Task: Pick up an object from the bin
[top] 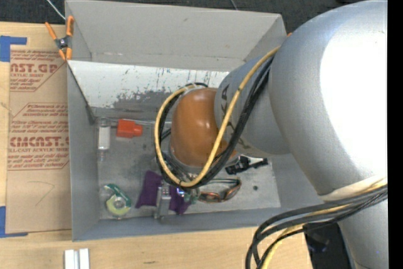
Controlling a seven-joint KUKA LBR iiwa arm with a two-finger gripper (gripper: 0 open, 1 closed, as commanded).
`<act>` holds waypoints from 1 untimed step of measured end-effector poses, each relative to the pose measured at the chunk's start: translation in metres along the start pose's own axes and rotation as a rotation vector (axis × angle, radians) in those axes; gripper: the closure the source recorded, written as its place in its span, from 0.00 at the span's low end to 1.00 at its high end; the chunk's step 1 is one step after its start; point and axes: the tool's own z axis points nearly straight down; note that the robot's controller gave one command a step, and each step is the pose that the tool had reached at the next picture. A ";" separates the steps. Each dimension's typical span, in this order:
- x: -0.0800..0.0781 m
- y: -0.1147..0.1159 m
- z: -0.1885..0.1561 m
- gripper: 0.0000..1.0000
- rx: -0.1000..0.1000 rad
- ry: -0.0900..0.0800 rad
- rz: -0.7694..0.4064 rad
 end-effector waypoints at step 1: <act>-0.009 -0.013 0.002 1.00 0.003 0.015 -0.071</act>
Offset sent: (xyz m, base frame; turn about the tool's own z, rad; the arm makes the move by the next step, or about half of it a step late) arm 0.0000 0.0000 0.0000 0.0000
